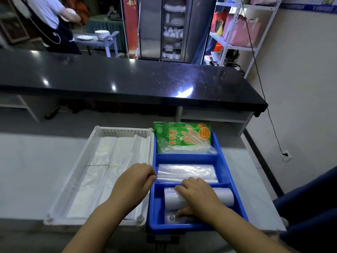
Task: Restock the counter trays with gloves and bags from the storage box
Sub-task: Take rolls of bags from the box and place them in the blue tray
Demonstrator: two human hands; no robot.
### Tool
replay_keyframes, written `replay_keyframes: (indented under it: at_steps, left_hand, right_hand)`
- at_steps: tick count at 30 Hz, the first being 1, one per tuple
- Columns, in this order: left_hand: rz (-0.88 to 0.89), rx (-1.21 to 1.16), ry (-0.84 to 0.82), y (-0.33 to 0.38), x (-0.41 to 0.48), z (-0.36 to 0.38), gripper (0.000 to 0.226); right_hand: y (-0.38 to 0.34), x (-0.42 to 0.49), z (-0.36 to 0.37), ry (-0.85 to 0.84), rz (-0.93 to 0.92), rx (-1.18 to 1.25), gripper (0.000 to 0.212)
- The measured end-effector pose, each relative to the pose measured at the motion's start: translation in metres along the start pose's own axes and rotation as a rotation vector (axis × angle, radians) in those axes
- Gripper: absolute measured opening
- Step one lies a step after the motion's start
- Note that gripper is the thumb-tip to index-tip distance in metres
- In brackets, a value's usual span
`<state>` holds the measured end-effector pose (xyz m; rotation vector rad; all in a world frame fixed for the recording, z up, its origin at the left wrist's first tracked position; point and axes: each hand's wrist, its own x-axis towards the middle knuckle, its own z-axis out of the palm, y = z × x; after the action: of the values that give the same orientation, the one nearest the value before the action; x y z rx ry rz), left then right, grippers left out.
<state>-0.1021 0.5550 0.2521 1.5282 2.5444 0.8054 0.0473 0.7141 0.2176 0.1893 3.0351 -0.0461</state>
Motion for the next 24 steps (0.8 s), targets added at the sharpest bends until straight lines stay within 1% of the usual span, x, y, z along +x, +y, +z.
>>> replay_keyframes:
  at_steps: [3, 9, 12, 14, 19, 22, 24]
  left_hand:
    - [-0.03, 0.02, 0.011, -0.002, 0.0, 0.002, 0.011]
    - [-0.061, 0.017, -0.004, 0.005, 0.003, 0.009, 0.01]
    - [-0.084, 0.025, -0.004, 0.011, 0.005, 0.01, 0.009]
    - [-0.105, 0.043, 0.007, 0.013, 0.004, 0.009, 0.01]
    - [-0.258, 0.102, 0.022, 0.01, -0.019, 0.008, 0.012]
    - [-0.378, 0.129, 0.018, 0.006, -0.044, 0.003, 0.01]
    - [-0.474, 0.14, 0.034, 0.003, -0.067, -0.003, 0.009]
  right_hand:
    - [0.0, -0.001, 0.002, 0.023, -0.046, -0.034, 0.06]
    - [0.0, -0.002, 0.005, -0.019, -0.037, 0.035, 0.06]
    - [0.003, -0.002, 0.0, -0.039, -0.032, 0.069, 0.064]
    - [0.007, -0.001, -0.007, -0.029, -0.021, 0.088, 0.062]
    - [0.016, 0.011, -0.022, 0.038, -0.016, 0.215, 0.042]
    - [0.011, 0.024, -0.027, 0.094, -0.112, 0.261, 0.032]
    - [0.0, 0.034, -0.026, 0.108, -0.193, 0.246, 0.03]
